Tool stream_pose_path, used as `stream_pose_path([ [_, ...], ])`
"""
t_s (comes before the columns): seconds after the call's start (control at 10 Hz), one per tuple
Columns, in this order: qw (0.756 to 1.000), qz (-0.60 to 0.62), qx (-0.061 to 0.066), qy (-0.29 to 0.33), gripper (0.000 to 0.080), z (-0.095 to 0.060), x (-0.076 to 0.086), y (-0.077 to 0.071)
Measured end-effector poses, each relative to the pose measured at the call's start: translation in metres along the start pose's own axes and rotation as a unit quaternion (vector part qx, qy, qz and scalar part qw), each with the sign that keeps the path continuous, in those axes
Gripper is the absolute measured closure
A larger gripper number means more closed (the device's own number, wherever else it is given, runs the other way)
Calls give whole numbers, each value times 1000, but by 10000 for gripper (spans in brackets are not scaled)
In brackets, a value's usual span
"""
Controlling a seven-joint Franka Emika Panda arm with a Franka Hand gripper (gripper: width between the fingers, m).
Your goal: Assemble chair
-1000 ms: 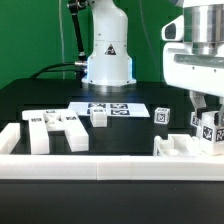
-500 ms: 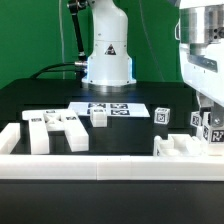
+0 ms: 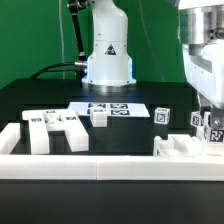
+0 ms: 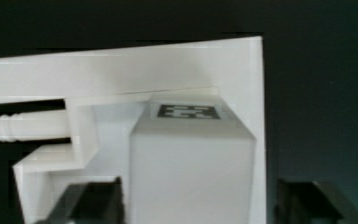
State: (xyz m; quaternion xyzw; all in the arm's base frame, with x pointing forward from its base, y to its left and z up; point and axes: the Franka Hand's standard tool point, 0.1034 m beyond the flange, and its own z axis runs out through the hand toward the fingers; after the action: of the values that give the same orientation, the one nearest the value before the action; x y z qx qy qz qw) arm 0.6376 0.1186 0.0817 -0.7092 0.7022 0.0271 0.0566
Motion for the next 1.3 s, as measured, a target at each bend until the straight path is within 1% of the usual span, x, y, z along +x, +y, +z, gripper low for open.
stream_pose_path([
  [0.1,998,-61,-3,0,180,-1,-2,0],
  [0.2,993,-115,-4,0,180,0,-5,1],
  [0.3,987,-159,-7,-2,156,-1,-7,1],
  [0.5,975,-224,-7,-2,151,-1,-6,1],
  [0.7,951,-308,-7,-3,150,-1,-5,1],
  [0.8,930,-366,-14,7,150,0,-6,2],
  [0.9,900,-435,-21,23,150,0,-8,3],
  [1.2,827,-560,-33,35,150,0,-8,3],
  [1.3,812,-582,-34,34,150,0,-8,3],
])
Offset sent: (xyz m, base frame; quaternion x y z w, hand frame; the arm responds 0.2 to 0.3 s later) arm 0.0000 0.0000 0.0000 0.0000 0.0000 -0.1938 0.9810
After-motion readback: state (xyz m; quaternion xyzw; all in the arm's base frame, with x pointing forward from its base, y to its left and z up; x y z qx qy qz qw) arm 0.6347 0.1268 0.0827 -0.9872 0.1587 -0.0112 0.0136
